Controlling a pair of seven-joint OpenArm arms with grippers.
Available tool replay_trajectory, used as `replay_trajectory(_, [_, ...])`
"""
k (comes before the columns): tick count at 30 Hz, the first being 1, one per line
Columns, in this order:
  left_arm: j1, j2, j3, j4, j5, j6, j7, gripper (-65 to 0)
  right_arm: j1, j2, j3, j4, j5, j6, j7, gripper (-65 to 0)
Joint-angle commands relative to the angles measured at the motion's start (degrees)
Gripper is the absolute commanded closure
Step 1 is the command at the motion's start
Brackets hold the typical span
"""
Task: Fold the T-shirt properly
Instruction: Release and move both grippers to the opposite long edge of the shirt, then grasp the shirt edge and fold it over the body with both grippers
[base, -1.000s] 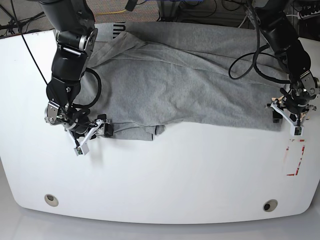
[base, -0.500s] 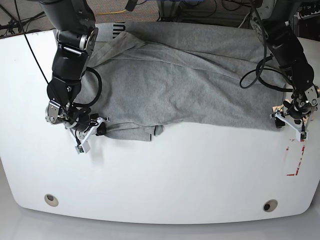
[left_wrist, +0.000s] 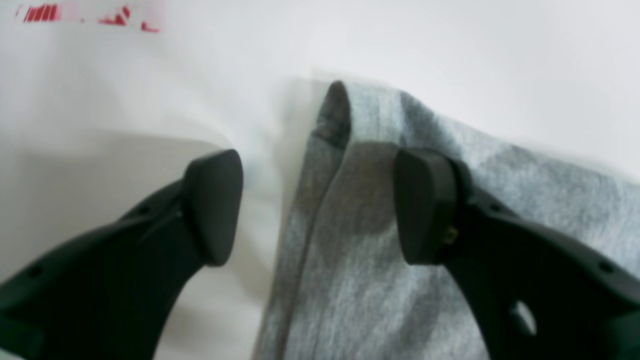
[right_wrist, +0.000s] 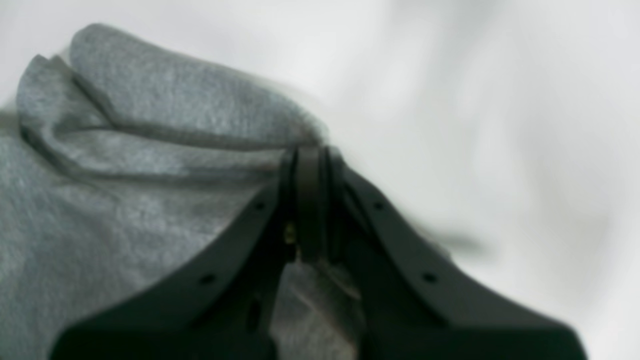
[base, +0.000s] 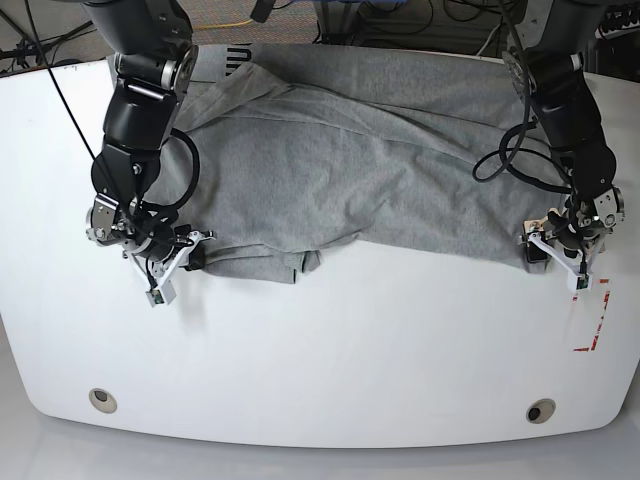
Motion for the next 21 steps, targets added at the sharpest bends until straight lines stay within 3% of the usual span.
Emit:
replay_trajectory(1, [-1.04,-0.77,0.41,0.62,-0.32,-0.19,-2.27,-35.6,1.84,0.48,-0.07,1.49,0.89,0.1,1.48,0.0])
replay_trajectory(4, [-1.04,-0.77,0.41,0.53,-0.24,-0.19,-3.59,-11.4,1.84,0.84,-0.07,1.49,0.89,0.1,1.48,0.0])
replay_trajectory(6, [-1.13,-0.77,0.41,0.45,-0.24,-0.19,-3.85,0.0,1.84,0.92,-0.07,1.58,0.89,0.1,1.48,0.0])
replay_trajectory(11, [-1.13,-0.77,0.14,3.0,-0.59,-0.28,-3.67,0.0,1.76,1.01,-0.07,6.76,0.89,0.1,0.96,0.0])
replay_trajectory(21, [2.65,-0.77,0.05,16.18,-0.68,-0.37,-3.32,0.0,0.61,2.24,0.11,21.71,0.97,0.1,-10.65,0.0])
